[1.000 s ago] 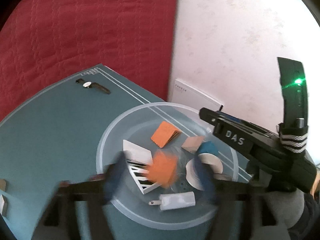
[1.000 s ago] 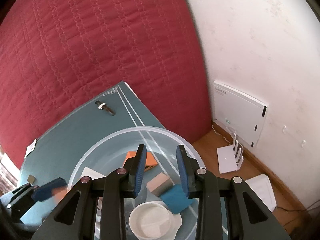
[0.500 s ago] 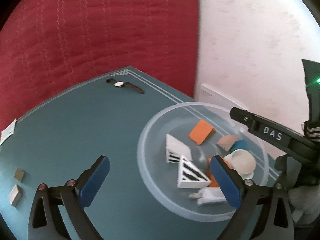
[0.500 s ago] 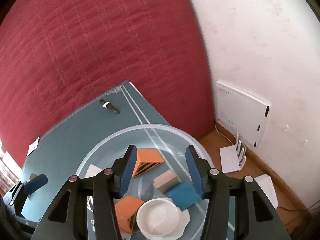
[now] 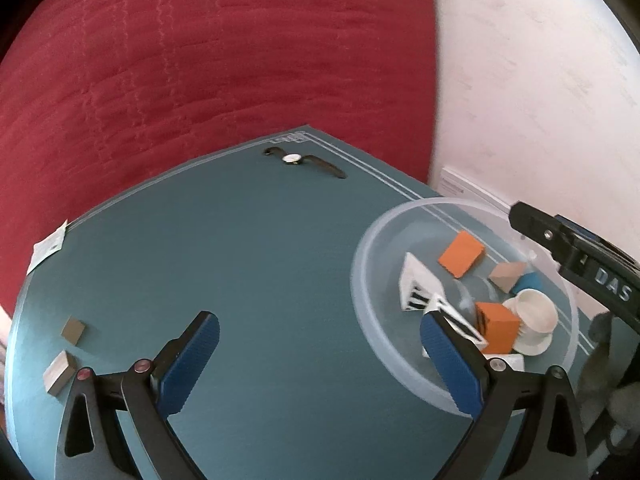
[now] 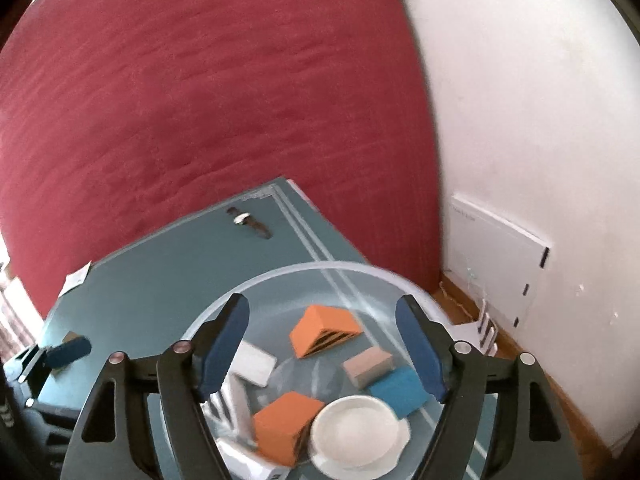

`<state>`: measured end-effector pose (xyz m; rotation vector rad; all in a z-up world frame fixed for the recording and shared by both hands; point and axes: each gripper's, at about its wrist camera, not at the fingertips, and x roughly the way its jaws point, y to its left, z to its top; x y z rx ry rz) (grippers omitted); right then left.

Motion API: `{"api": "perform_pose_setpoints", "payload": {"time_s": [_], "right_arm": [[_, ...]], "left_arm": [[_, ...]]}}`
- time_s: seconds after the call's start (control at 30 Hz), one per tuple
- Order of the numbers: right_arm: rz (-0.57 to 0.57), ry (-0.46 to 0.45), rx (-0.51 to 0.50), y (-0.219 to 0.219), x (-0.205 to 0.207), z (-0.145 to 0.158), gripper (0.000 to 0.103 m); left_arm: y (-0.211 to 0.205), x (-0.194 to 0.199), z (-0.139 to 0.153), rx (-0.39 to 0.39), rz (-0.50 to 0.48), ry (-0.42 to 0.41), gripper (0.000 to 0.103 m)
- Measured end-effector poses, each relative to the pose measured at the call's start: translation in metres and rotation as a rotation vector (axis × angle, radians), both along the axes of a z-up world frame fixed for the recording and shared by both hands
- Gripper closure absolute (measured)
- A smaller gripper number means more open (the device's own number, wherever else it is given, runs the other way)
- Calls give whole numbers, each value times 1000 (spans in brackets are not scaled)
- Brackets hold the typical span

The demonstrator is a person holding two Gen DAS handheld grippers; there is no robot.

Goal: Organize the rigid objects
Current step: 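Withdraw both open grippers from the bowl toward the remaining wooden blocks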

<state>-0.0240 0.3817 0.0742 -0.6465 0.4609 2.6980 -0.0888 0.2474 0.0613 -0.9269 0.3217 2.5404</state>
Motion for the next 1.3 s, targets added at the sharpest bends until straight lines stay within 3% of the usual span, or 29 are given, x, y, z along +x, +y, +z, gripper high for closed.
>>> {"api": "perform_pose_setpoints", "payload": {"time_s": [0.53, 0.8, 0.93, 1.1, 1.3], "right_arm": [[110, -67, 42, -57, -3, -5, 26], [189, -59, 146, -108, -4, -1, 26], [256, -72, 141, -131, -9, -4, 26], [315, -84, 123, -147, -11, -6, 26], [360, -115, 97, -158, -20, -11, 26]], "left_arm": [[-69, -27, -22, -22, 186, -52, 1], [-127, -45, -24, 27, 358, -89, 1], [-155, -52, -24, 36, 458, -92, 1], [-192, -60, -28, -29, 641, -73, 1], [-232, -70, -36, 34, 733, -143, 1]]}}
